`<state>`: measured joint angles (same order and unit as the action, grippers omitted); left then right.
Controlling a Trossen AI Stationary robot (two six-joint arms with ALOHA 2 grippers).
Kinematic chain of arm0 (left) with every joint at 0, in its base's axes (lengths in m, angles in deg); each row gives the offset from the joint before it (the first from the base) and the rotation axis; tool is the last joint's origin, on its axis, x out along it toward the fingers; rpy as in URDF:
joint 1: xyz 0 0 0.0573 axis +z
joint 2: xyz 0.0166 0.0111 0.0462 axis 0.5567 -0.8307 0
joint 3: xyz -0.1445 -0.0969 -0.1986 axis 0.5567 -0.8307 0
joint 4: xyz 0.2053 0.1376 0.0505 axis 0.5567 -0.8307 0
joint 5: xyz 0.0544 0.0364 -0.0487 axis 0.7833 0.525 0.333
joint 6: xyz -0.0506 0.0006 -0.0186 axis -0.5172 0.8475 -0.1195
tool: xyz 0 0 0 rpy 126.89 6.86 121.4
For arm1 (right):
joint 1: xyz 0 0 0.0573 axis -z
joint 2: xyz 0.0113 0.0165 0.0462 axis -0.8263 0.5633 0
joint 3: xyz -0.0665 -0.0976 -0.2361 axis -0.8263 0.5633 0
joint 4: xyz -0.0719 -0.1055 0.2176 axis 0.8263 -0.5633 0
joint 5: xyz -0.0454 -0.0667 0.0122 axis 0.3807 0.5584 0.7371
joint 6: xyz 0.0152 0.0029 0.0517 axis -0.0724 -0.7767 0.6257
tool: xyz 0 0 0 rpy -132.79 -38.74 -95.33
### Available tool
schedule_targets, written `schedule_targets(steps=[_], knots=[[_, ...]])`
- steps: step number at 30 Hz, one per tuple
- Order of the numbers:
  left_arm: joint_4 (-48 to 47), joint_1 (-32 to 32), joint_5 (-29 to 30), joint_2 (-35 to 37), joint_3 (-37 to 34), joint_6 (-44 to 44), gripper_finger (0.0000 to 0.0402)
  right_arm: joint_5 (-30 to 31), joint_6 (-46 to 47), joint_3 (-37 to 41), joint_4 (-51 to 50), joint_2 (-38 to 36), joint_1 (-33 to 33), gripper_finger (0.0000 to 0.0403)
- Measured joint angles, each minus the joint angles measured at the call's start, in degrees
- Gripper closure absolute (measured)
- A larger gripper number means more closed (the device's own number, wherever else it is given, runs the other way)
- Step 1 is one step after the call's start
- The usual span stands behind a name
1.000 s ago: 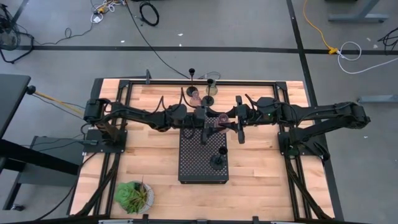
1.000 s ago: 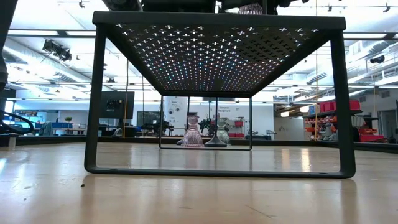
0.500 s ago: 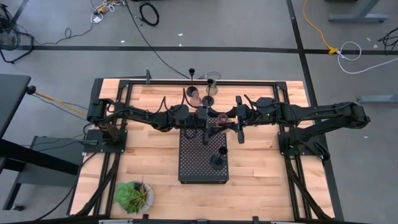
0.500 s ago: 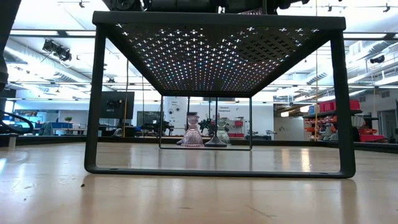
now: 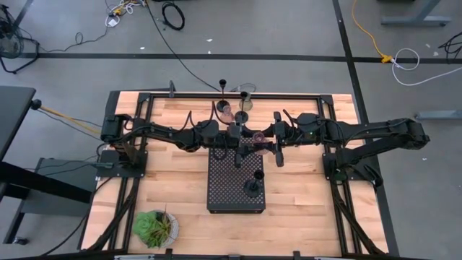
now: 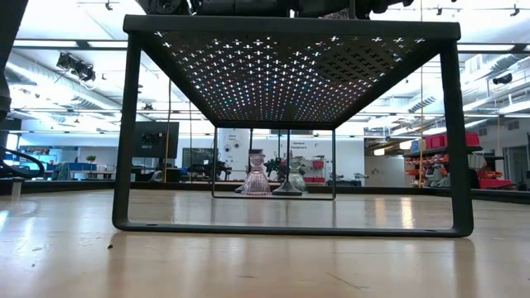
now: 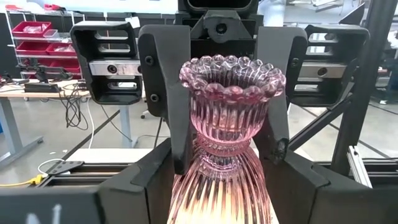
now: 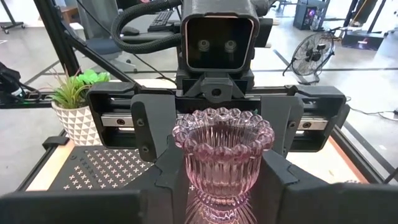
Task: Pick & Place candle stick holders
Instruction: Put the bottom pink glass candle holder on the shelf
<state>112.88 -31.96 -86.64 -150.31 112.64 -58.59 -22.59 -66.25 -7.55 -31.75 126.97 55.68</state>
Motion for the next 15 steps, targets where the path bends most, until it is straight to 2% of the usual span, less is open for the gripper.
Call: schedule_targets(steps=[15], knots=[[-0.6, 0.3, -0.7, 0.0, 0.0, -0.1, 0.0193, 1.0, -0.9, 0.0, -0.1, 0.0, 0.0, 0.0267]])
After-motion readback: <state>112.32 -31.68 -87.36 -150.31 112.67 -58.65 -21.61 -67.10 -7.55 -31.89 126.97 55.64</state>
